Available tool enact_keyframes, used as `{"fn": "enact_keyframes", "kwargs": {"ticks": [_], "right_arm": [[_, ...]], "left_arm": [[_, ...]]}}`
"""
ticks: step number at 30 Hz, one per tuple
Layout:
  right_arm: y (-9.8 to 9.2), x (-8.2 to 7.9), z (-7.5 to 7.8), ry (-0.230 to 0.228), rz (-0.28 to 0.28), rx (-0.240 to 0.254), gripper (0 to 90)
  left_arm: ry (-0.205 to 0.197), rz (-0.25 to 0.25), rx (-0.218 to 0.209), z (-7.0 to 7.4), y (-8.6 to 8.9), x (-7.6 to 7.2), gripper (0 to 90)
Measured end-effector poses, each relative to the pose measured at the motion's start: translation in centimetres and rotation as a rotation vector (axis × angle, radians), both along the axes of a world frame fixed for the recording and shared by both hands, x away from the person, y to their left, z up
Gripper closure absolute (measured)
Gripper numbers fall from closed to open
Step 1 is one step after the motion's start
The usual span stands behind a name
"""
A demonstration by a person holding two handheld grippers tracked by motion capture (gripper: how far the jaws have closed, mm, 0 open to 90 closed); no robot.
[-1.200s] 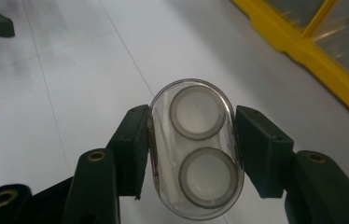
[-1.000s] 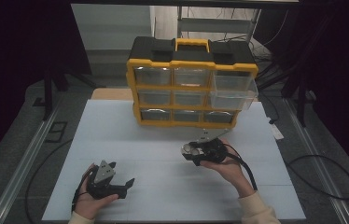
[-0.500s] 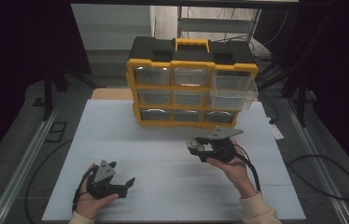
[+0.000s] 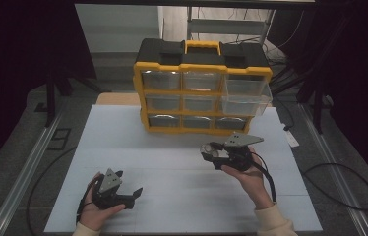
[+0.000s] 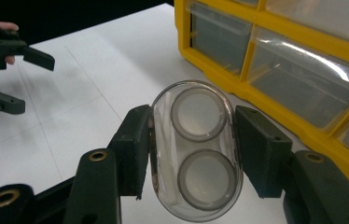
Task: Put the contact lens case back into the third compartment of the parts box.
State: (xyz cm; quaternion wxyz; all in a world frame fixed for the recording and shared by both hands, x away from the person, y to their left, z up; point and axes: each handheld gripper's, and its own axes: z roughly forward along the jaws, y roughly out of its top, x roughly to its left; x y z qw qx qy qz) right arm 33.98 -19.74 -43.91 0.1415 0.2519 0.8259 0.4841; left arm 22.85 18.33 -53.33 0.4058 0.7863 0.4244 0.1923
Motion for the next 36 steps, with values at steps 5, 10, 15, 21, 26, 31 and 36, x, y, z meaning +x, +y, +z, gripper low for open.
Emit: {"fn": "enact_keyframes", "kwargs": {"ticks": [5, 10, 15, 21, 26, 31, 36], "right_arm": [[-0.1, -0.2, 0.4, -0.015, -0.008, 0.020, 48.1], [-0.2, -0.5, 1.0, -0.031, -0.010, 0.032, 48.2], [-0.6, -0.7, 1.6, -0.050, -0.016, 0.053, 48.3], [-0.8, -1.0, 2.3, -0.073, -0.010, 0.066, 48.3], [-0.8, -1.3, 2.8, -0.089, -0.012, 0.080, 48.5], [-1.0, -1.5, 3.4, -0.103, -0.010, 0.102, 48.6], [-1.2, -1.8, 3.9, -0.118, -0.012, 0.114, 48.6]], "left_arm": [[-0.001, -0.004, -0.002, 0.0, 0.0, 0.0, 8.1], [-0.001, -0.006, 0.001, 0.0, -0.2, 0.0, 8.3], [-0.003, -0.009, 0.004, 0.0, -0.2, 0.0, 8.7], [-0.006, -0.009, 0.004, 0.0, -0.2, 0.0, 8.7], [-0.006, -0.010, 0.007, 0.0, -0.2, 0.0, 8.7], [-0.007, -0.009, 0.001, 0.0, -0.2, 0.0, 8.6], [-0.009, -0.005, 0.001, 0.0, -0.1, 0.0, 8.6]]}}
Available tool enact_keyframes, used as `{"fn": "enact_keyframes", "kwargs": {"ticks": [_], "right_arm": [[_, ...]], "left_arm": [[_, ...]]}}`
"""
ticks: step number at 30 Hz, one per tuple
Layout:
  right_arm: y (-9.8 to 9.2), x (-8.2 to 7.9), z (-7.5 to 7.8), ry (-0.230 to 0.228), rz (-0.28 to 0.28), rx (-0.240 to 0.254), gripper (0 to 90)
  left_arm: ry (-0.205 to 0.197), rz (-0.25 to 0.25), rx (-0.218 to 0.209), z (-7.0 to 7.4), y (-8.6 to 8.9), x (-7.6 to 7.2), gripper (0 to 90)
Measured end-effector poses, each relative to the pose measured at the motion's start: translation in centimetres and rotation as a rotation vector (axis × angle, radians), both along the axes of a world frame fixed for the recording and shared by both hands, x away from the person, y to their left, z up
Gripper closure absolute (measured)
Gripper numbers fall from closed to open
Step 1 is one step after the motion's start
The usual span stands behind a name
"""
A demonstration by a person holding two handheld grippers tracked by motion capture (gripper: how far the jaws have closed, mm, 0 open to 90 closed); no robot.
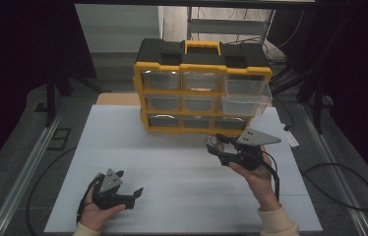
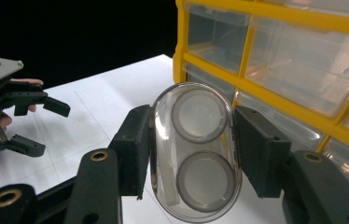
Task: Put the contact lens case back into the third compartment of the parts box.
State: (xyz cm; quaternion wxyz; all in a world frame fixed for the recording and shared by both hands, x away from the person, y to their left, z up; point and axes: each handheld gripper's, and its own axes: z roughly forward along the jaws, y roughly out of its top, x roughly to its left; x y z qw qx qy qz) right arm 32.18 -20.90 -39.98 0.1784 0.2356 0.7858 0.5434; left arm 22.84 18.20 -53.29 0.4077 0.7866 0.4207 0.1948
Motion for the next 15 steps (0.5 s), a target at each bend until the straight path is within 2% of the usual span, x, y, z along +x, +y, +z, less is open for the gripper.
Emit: {"fn": "enact_keyframes", "kwargs": {"ticks": [15], "right_arm": [[-0.5, -0.7, 1.6, -0.048, -0.013, 0.043, 48.8]], "left_arm": [[-0.002, -0.008, 0.001, 0.0, -0.1, 0.0, 8.5]]}}
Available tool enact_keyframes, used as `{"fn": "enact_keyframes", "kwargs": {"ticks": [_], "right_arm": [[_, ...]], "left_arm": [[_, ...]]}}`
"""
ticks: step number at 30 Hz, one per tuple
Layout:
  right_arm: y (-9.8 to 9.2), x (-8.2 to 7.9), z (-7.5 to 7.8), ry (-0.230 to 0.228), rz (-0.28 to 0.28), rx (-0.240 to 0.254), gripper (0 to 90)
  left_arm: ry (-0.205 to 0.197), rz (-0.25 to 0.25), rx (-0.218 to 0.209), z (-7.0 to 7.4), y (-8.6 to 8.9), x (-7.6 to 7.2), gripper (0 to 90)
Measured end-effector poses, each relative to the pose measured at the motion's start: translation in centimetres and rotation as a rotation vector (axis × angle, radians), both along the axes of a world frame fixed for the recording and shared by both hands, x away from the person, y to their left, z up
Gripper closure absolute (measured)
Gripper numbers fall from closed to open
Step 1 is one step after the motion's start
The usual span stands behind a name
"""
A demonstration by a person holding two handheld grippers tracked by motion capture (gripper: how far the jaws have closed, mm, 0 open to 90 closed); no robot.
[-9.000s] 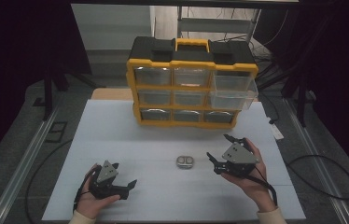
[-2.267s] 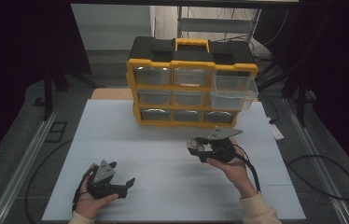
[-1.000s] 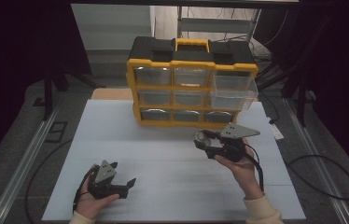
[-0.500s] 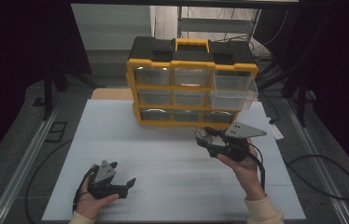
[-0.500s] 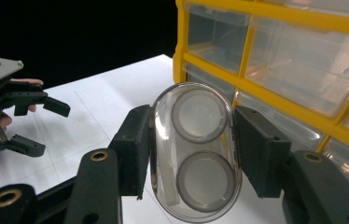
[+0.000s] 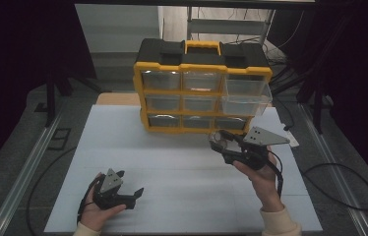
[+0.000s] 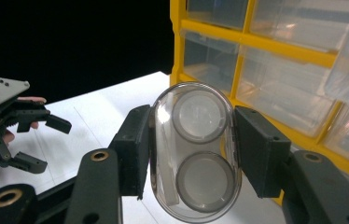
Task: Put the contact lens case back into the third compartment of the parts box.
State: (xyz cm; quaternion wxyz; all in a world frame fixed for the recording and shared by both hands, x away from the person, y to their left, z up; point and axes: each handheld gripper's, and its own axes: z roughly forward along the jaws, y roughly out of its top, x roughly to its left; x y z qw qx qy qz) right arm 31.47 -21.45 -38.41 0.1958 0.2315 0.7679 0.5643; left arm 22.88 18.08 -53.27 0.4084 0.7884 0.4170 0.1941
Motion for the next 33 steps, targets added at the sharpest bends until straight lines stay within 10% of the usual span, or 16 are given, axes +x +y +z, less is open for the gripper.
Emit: {"fn": "enact_keyframes", "kwargs": {"ticks": [33], "right_arm": [[-0.6, 0.3, 4.5, -0.060, -0.035, 0.049, 48.9]], "left_arm": [[0.008, -0.004, -0.007, 0.1, 0.1, -0.1, 8.4]]}}
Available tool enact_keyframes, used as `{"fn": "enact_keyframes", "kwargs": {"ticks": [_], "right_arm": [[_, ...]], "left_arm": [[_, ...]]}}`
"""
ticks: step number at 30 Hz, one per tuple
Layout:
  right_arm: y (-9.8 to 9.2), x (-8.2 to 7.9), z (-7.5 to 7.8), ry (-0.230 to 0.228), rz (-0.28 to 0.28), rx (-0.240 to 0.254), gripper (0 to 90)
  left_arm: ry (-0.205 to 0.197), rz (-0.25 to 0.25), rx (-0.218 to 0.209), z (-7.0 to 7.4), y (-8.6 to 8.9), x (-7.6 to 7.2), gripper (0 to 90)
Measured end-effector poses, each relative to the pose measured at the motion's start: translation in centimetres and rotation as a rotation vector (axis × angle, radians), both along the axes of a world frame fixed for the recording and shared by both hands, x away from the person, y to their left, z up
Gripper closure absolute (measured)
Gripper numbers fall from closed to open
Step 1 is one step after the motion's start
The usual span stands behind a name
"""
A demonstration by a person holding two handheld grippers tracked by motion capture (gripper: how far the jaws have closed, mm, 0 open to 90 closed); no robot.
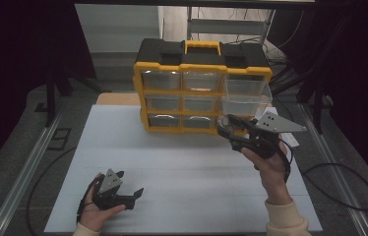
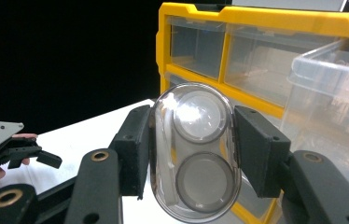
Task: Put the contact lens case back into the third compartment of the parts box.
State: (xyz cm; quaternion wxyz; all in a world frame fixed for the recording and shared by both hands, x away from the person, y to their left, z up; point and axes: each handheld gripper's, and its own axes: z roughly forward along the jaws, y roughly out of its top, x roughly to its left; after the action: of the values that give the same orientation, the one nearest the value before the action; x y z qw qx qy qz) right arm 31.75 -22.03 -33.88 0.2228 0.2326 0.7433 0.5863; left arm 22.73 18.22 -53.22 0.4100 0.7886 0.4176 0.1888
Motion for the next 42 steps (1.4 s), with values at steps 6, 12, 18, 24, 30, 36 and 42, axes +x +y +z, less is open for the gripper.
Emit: {"fn": "enact_keyframes", "kwargs": {"ticks": [6, 12, 18, 24, 30, 36, 42], "right_arm": [[0.4, 0.2, 0.5, -0.007, 0.001, 0.002, 48.9], [0.6, 0.4, 0.7, -0.009, 0.000, -0.001, 48.9], [0.6, 0.5, 1.2, -0.016, -0.002, -0.002, 48.9], [0.4, 0.6, 1.7, -0.009, 0.008, 0.019, 48.9], [0.3, 0.8, 2.4, -0.016, 0.005, 0.023, 48.9], [0.2, 1.2, 3.3, -0.029, -0.008, 0.020, 48.9], [0.3, 1.5, 4.0, -0.038, -0.018, 0.015, 48.9]], "left_arm": [[0.001, 0.003, -0.004, 0.0, 0.1, 0.0, 8.5], [0.000, 0.003, -0.004, 0.0, 0.1, 0.0, 8.5], [0.001, 0.002, -0.003, 0.0, 0.0, 0.0, 8.4], [0.001, 0.005, -0.003, 0.0, 0.1, 0.0, 8.4], [0.001, 0.004, -0.004, 0.0, 0.1, 0.0, 8.4], [0.002, 0.004, -0.005, 0.0, 0.1, 0.0, 8.4], [0.002, 0.001, -0.002, -0.1, 0.0, 0.0, 8.4]]}}
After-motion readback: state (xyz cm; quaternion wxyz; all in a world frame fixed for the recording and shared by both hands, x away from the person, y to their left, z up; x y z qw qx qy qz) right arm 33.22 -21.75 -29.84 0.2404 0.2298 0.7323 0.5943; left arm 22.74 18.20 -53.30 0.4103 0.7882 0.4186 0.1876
